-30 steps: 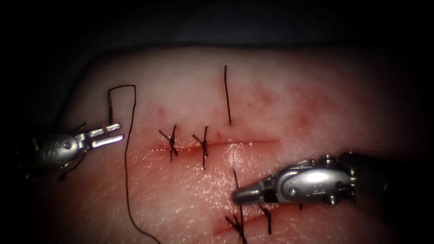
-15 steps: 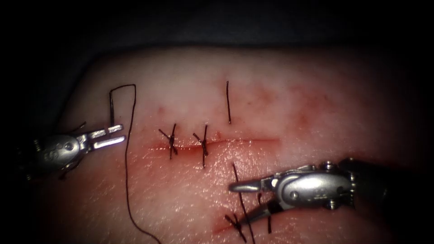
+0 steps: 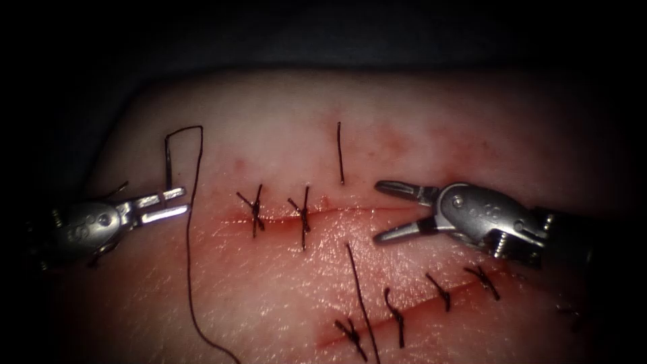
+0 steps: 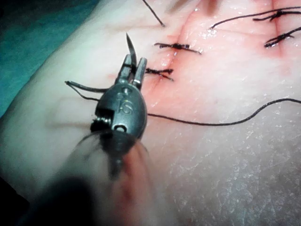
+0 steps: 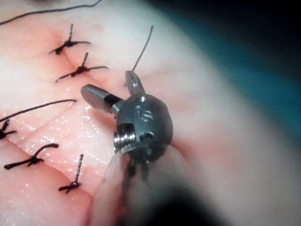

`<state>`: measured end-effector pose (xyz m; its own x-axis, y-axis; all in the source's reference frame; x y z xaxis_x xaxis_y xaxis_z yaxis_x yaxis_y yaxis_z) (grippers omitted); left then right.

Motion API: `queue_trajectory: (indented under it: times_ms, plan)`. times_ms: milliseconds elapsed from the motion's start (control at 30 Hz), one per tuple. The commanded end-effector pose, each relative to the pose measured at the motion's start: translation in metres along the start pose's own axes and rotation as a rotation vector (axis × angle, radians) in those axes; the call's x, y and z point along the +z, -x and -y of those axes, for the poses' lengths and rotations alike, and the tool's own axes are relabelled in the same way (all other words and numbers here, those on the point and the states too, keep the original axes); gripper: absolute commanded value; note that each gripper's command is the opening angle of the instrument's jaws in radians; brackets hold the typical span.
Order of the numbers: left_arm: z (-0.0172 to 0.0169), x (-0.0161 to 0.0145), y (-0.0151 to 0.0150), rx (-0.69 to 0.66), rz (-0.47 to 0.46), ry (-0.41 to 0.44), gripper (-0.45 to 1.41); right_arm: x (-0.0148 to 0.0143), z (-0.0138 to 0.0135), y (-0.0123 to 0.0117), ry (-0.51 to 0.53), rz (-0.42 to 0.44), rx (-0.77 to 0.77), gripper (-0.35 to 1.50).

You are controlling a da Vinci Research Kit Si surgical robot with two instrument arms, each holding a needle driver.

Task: Wound Closure
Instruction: Lengthen tail with right hand

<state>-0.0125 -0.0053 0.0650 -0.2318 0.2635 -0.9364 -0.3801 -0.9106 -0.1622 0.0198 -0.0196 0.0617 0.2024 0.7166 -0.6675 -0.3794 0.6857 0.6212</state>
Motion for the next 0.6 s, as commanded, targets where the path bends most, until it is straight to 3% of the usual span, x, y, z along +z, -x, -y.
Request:
queue_trajectory:
  times_ms: [33, 300, 467, 600]
  plan:
    - [0.0003, 0.0009, 0.0001, 0.002, -0.004, 0.001, -0.45, 0.0024, -0.0002, -0.0009, 0.015, 0.0, 0.051, 1.26]
    - [0.0003, 0.0008, 0.0001, 0.003, -0.002, 0.004, -0.45, 0.0062, -0.0019, -0.0013, 0.122, 0.007, 0.197, 1.26]
    - [0.0002, 0.0008, 0.0001, 0.004, 0.0, 0.006, -0.45, 0.0071, -0.003, -0.0015, 0.163, 0.003, 0.218, 1.2]
    - [0.0002, 0.0008, 0.0001, 0.004, 0.0, 0.006, -0.45, 0.0073, -0.0034, -0.002, 0.199, -0.011, 0.233, 1.26]
